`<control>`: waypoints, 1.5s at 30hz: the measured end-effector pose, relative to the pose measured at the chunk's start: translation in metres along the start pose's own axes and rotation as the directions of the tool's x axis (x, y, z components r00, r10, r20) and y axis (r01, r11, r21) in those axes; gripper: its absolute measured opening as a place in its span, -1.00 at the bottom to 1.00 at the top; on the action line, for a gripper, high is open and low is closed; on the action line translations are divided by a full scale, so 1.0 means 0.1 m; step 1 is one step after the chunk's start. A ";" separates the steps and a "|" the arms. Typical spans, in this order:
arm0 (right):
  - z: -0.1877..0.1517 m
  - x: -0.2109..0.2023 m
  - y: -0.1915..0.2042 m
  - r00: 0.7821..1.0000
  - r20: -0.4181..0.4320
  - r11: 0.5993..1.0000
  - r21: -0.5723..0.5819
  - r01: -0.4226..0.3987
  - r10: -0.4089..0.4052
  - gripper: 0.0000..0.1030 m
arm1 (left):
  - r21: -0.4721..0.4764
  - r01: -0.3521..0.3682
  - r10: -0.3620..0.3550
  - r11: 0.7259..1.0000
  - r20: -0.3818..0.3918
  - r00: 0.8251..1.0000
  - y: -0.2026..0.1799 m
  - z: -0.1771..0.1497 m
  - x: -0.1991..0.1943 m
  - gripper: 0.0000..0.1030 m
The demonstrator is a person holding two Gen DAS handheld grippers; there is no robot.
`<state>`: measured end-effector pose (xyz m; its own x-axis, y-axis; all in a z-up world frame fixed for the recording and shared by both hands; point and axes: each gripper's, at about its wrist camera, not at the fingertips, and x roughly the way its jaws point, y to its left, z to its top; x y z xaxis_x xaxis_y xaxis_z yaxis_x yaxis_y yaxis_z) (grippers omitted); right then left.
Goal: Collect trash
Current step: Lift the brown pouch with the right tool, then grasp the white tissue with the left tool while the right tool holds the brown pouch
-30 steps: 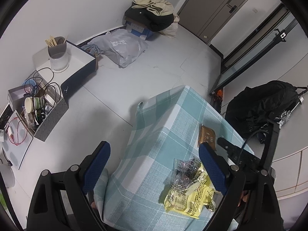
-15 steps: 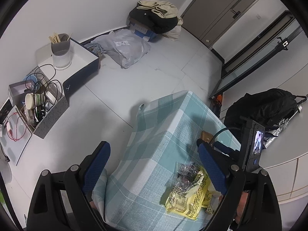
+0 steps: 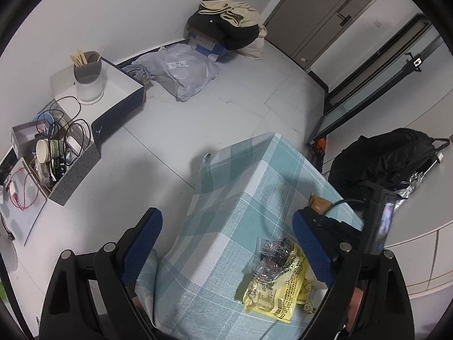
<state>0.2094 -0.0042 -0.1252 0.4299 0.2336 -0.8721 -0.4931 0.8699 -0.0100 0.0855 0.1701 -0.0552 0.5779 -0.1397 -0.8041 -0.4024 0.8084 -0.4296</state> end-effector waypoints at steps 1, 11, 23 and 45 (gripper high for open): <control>-0.01 -0.07 -0.04 1.000 0.016 1.000 0.014 -0.008 0.008 -0.90 | 0.008 0.000 0.000 1.000 -0.008 1.000 -0.01 0.00 0.02 0.77; -0.30 -0.99 -0.25 0.981 0.154 0.991 0.037 -0.125 0.118 -0.90 | 0.157 0.049 -0.032 0.986 -0.108 0.994 -0.27 -0.18 0.22 0.77; -0.90 -1.67 -0.66 0.958 0.256 0.979 0.123 -0.162 0.126 -0.90 | 0.394 0.094 -0.011 0.914 -0.207 0.978 -0.80 -0.55 0.42 0.77; -1.44 -1.85 -1.43 0.961 0.272 0.956 0.264 -0.129 0.054 -0.89 | 0.613 -0.015 0.169 0.790 -0.194 0.966 -1.44 -1.04 0.85 0.77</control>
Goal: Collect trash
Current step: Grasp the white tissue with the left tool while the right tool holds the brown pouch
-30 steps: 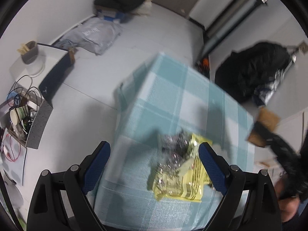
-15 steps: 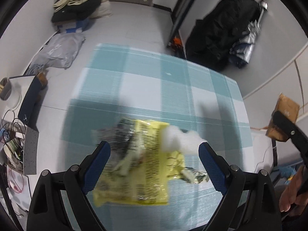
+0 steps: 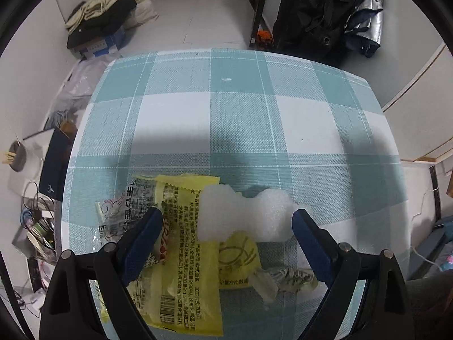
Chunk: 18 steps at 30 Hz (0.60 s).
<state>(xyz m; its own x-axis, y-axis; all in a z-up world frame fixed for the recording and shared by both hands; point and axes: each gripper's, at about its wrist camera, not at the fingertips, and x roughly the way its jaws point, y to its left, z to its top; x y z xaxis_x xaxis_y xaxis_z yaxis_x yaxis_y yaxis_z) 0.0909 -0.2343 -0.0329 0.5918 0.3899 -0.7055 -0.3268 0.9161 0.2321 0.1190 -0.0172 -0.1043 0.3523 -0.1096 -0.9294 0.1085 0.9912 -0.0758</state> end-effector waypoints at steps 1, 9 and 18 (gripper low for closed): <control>0.00 -0.02 -0.01 1.000 0.005 1.000 0.002 0.001 -0.001 -0.89 | 0.005 -0.009 0.009 1.000 0.006 1.000 -0.01 0.01 -0.01 0.72; -0.02 -0.14 -0.05 1.000 0.027 1.000 0.003 0.012 -0.012 -0.89 | 0.049 -0.024 0.021 0.999 0.049 0.999 -0.16 0.00 -0.08 0.17; -0.05 -0.30 -0.11 0.998 0.057 1.000 0.017 0.012 -0.013 -0.89 | 0.030 -0.024 0.022 0.999 0.080 0.997 -0.17 0.01 -0.15 -0.30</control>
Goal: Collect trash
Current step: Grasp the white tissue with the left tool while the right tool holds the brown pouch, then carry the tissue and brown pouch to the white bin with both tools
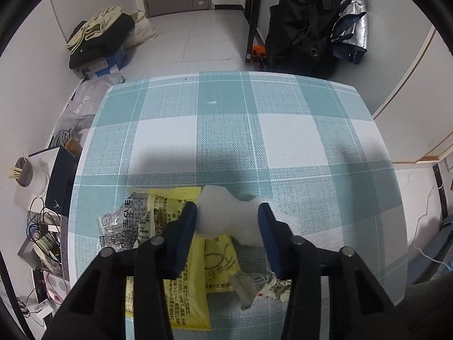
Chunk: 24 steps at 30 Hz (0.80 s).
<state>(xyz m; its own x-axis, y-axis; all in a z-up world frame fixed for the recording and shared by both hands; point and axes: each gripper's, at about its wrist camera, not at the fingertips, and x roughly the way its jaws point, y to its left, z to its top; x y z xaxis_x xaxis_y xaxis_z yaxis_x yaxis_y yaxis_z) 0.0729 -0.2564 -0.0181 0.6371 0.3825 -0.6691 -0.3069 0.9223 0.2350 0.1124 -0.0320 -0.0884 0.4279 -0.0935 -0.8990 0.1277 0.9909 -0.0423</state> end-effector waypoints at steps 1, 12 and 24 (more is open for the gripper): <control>0.00 -0.01 -0.01 1.000 0.002 1.000 0.004 -0.002 0.002 -0.89 | -0.003 -0.002 0.002 1.000 0.006 1.000 -0.01 0.00 0.00 -0.37; -0.03 -0.18 -0.14 0.999 0.034 0.999 0.054 0.000 -0.002 -0.89 | 0.016 0.040 -0.040 0.999 0.029 0.999 -0.12 -0.02 -0.15 -0.61; -0.16 -0.52 -0.14 0.996 0.085 0.998 0.068 0.003 -0.009 -0.89 | 0.064 0.037 -0.041 0.997 0.066 0.997 -0.29 -0.08 -0.41 -0.64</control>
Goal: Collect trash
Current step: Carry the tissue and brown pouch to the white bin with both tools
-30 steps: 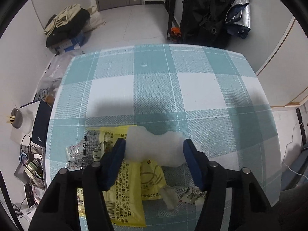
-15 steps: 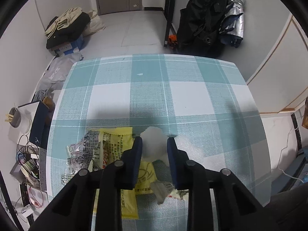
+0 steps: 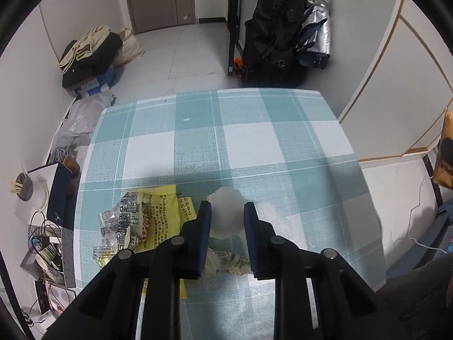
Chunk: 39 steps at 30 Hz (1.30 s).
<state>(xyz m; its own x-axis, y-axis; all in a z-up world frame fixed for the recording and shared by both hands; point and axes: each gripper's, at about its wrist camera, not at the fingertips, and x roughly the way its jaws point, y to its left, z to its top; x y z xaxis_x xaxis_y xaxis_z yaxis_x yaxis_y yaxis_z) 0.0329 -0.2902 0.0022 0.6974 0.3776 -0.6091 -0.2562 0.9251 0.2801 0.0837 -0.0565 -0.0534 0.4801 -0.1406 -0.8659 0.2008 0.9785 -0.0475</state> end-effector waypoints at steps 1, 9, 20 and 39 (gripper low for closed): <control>-0.01 -0.05 0.00 1.000 0.007 1.000 0.002 0.000 0.000 -0.89 | 0.000 0.000 0.000 1.000 0.006 1.000 -0.02 0.00 -0.03 -0.64; -0.01 -0.47 -0.08 0.997 0.071 1.000 0.015 -0.004 0.003 -0.89 | 0.026 0.033 -0.035 0.999 0.094 0.995 -0.28 0.09 -0.39 -0.64; 0.04 -1.31 -0.63 0.982 0.176 0.994 0.099 0.050 -0.067 -0.89 | 0.145 0.167 -0.191 0.975 0.175 0.966 -1.09 0.29 -0.78 -0.64; -0.98 -1.00 -2.38 0.984 -0.062 0.877 0.446 0.179 -0.169 -0.89 | 0.312 0.331 -0.325 0.891 -0.072 0.943 -2.54 0.26 0.08 -0.64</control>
<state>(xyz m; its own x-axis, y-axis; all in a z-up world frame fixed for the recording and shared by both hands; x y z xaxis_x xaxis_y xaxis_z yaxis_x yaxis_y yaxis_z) -0.0410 -0.5444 -0.0763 0.6875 0.2179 -0.6927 0.1981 0.8614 0.4676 0.0585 -0.3104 -0.0353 0.3257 -0.4398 -0.8369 0.6041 0.7778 -0.1737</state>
